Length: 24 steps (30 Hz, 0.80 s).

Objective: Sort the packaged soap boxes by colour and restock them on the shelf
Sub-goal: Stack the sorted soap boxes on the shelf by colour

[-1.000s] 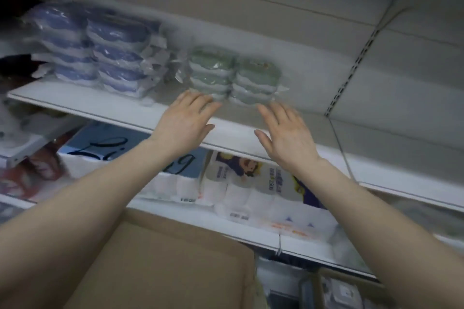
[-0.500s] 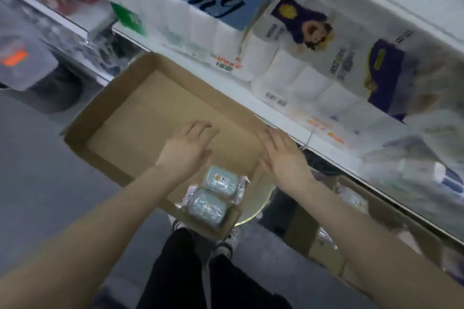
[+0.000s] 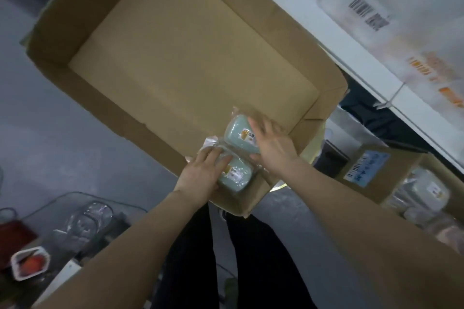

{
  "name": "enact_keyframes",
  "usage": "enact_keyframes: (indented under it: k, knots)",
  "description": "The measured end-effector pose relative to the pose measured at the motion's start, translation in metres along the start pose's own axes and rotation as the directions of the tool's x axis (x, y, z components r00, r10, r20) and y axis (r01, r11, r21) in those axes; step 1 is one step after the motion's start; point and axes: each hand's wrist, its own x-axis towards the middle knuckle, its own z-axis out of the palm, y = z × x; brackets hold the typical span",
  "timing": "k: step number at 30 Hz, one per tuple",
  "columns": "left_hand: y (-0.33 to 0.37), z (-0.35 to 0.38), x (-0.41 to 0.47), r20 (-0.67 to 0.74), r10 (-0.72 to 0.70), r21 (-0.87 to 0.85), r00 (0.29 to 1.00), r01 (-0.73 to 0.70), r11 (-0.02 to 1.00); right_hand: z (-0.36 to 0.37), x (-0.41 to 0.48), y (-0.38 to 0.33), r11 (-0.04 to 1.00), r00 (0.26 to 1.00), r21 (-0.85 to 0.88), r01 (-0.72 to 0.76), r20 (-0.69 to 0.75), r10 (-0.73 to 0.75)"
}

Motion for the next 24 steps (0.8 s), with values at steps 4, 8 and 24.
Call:
enact_keyframes:
  k: [4,8,24]
  knots:
    - [-0.005,0.023,0.026,-0.035,0.157,0.191,0.987,-0.148,0.970,0.010,0.029,0.003,0.998,0.997,-0.006,0.063,-0.050,-0.063]
    - [-0.013,0.029,0.044,-0.013,0.273,0.294,0.962,-0.257,0.921,-0.005,0.047,0.024,0.997,0.985,0.068,-0.031,-0.169,0.042]
    - [-0.080,-0.060,0.114,-0.219,-0.301,0.082,0.928,0.325,0.942,-0.011,0.067,0.038,0.930,0.913,0.177,-0.321,-0.204,0.354]
